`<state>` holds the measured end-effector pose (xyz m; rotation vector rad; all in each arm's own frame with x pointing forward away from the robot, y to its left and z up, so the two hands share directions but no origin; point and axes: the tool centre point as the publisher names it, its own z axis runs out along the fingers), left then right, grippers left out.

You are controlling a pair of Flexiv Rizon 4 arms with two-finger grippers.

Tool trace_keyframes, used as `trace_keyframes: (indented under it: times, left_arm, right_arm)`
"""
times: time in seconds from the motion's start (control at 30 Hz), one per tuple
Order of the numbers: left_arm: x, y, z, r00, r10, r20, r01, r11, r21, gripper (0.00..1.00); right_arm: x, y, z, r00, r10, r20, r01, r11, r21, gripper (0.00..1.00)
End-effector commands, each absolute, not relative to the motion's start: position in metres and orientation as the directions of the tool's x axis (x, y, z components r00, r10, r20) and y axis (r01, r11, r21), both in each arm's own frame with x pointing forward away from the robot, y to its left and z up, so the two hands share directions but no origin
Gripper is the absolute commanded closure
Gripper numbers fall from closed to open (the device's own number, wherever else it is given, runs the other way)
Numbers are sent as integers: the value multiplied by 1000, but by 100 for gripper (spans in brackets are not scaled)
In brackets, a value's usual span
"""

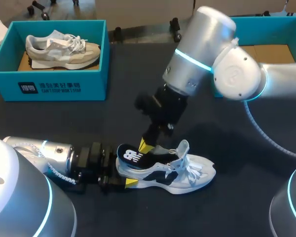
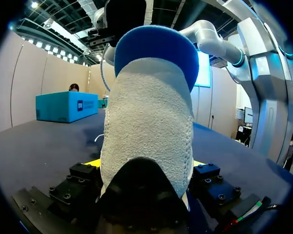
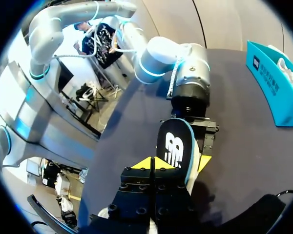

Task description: Take the shoe out of the shoebox, open the shoe tongue, remove and reinsert the insole, then place the shoe into the shoebox

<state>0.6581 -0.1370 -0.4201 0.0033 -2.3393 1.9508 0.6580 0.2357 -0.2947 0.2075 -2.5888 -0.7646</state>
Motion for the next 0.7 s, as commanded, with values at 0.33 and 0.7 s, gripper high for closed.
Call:
trace_keyframes:
  times: [0.33, 0.7]
  left_arm:
    - [660, -136, -424, -996, 57, 75, -63, 183, -981, 100]
    - [660, -136, -424, -996, 57, 75, -63, 183, -981, 100]
  right_arm:
    - [679, 213, -272, -882, -291, 371, -44, 834, 550, 95]
    - [705, 188, -248, -867, -321, 381, -69, 834, 547, 66]
